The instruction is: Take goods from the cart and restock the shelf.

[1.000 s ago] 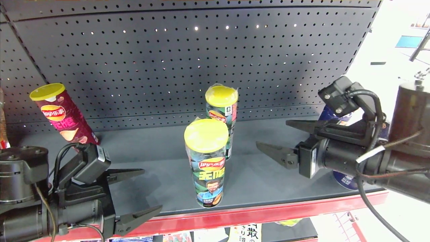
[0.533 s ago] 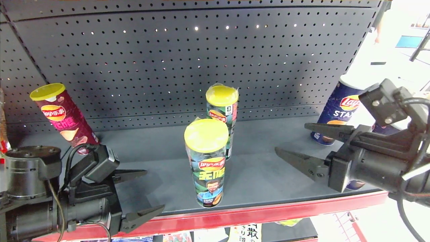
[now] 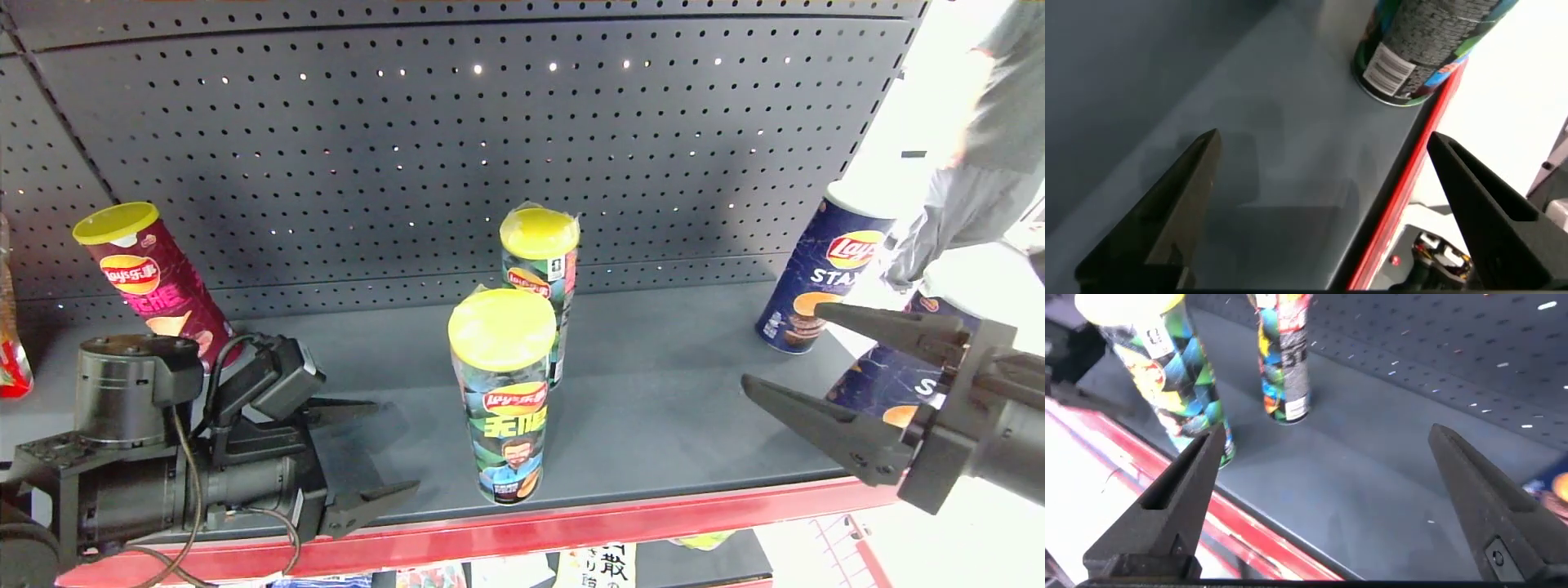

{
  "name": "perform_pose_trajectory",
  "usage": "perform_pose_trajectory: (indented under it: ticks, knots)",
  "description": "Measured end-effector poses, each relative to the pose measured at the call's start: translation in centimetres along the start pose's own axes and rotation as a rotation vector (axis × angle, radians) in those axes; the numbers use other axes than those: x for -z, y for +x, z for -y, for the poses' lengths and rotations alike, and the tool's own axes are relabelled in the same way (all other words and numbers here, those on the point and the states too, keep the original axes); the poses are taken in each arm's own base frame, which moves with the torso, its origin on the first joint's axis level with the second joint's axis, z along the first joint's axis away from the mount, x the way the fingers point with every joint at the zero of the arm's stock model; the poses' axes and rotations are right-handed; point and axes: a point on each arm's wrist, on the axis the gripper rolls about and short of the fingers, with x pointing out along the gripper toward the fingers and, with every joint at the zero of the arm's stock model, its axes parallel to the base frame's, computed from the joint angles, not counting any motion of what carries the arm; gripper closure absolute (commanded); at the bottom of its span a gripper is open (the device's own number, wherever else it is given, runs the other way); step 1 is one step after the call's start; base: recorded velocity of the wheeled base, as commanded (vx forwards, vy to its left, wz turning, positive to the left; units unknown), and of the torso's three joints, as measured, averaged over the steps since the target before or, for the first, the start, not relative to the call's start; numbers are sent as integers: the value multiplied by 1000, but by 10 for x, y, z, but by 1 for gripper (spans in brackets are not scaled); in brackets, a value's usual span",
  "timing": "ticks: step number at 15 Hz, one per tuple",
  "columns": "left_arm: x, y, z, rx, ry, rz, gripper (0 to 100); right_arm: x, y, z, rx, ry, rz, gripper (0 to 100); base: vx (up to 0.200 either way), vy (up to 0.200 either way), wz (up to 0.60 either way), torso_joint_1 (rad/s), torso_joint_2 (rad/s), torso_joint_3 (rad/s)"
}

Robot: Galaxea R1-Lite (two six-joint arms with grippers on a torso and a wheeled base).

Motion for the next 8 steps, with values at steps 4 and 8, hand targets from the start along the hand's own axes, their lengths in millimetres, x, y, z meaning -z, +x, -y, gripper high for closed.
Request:
perform_pose_trajectory:
  ticks: [4, 8]
  knots:
    - [2, 9, 2, 26, 2, -20, 0, -1, -18, 6, 99, 10, 35, 0, 0, 0, 0, 0, 0, 0]
    - [-2, 17, -3, 28, 10, -19, 0, -4, -32, 11, 166, 21, 77, 0, 0, 0, 0, 0, 0, 0]
